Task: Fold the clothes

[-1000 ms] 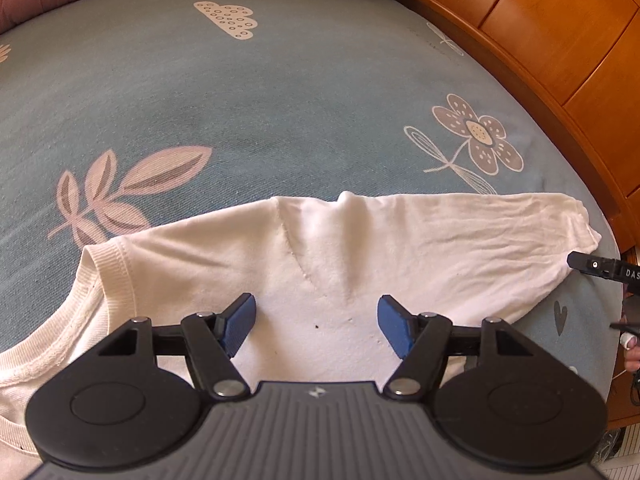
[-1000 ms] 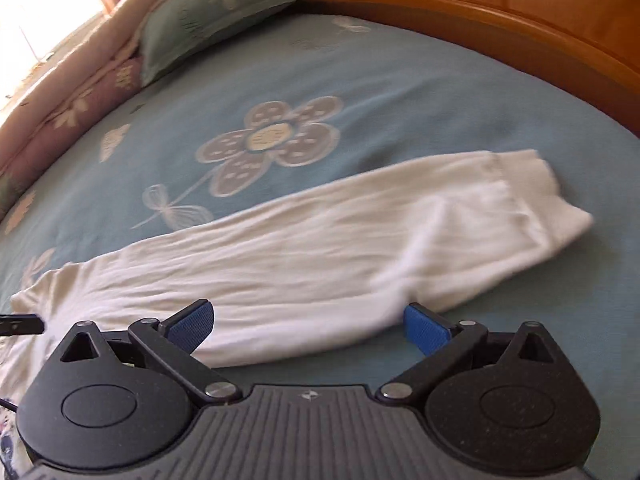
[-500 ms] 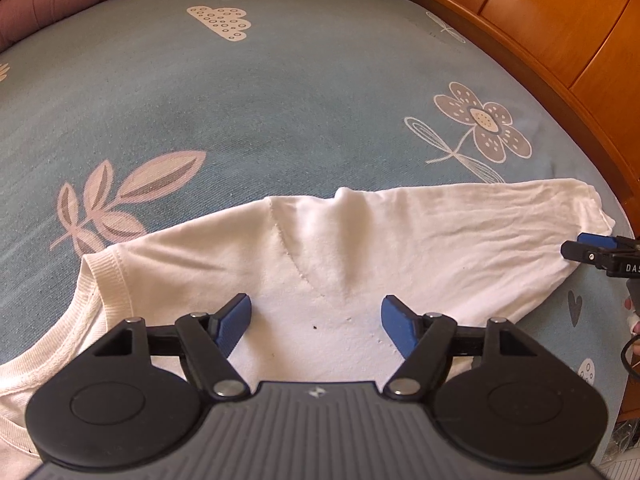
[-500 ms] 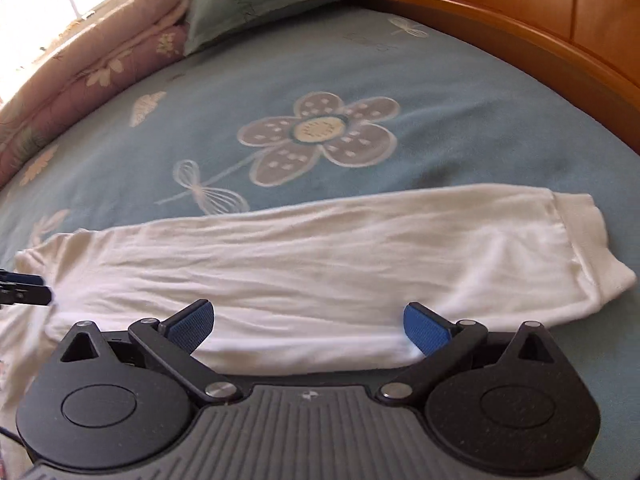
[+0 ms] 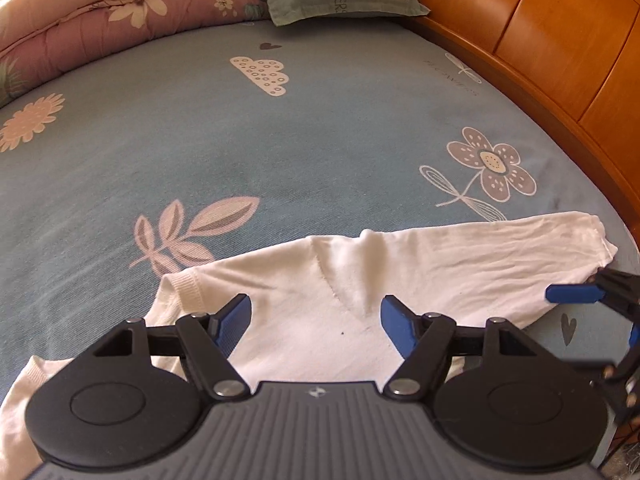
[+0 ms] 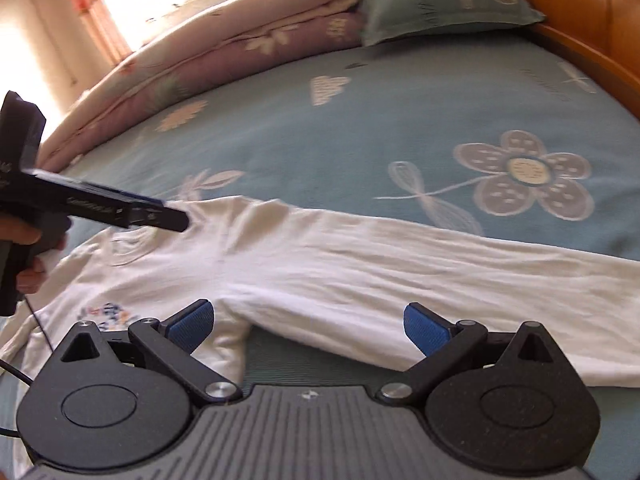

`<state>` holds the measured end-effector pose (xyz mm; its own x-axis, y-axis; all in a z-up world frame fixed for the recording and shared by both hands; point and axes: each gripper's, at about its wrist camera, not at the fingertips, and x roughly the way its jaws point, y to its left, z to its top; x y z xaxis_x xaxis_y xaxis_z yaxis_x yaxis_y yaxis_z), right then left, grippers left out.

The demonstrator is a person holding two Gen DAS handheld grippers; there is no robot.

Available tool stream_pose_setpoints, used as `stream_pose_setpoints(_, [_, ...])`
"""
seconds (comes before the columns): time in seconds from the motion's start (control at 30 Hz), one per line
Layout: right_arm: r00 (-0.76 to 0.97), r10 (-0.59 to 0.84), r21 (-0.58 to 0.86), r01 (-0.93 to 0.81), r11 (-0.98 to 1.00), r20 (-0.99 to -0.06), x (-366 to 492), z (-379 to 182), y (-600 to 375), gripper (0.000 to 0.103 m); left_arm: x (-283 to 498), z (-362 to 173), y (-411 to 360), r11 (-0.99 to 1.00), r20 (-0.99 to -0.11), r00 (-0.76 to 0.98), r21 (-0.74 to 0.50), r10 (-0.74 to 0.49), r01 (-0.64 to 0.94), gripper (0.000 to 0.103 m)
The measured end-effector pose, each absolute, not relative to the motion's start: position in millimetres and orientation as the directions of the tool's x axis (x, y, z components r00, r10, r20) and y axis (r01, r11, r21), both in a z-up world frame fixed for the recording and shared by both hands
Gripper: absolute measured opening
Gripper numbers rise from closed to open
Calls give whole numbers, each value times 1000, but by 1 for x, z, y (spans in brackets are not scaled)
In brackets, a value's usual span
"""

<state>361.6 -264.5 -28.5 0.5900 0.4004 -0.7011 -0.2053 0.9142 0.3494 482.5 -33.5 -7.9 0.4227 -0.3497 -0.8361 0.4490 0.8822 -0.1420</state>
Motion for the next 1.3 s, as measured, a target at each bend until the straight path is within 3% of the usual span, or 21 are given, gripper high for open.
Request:
stream_pose_setpoints(0.2, [501, 529, 366, -391, 845, -685, 374, -49, -164, 103, 458, -11, 30, 941, -863, 434, -122, -257, 315, 71])
stream_pose_setpoints(0.37, [485, 460, 277, -403, 872, -744, 363, -67, -157, 103, 431, -25, 78, 969, -887, 413, -130, -208, 208, 71])
stream_pose_setpoints(0.53, [480, 376, 176, -411, 895, -793, 338, -46, -157, 103, 405, -26, 105, 973, -889, 409, -138, -204, 185, 71])
stream_pose_setpoints(0.83, [405, 362, -64, -736, 673, -840, 243, -70, -120, 103, 339, -38, 102, 876, -896, 386, -8, -221, 483, 71])
stream_pose_setpoints(1.17, [226, 402, -81, -935, 346, -887, 169, -68, -128, 103, 222, -42, 89, 602, -918, 246, 10, -311, 798, 71])
stream_pose_setpoints(1.3, [205, 401, -1, -891, 454, -893, 173, -69, -146, 103, 184, -59, 107, 565, -947, 168, -17, -274, 825, 71])
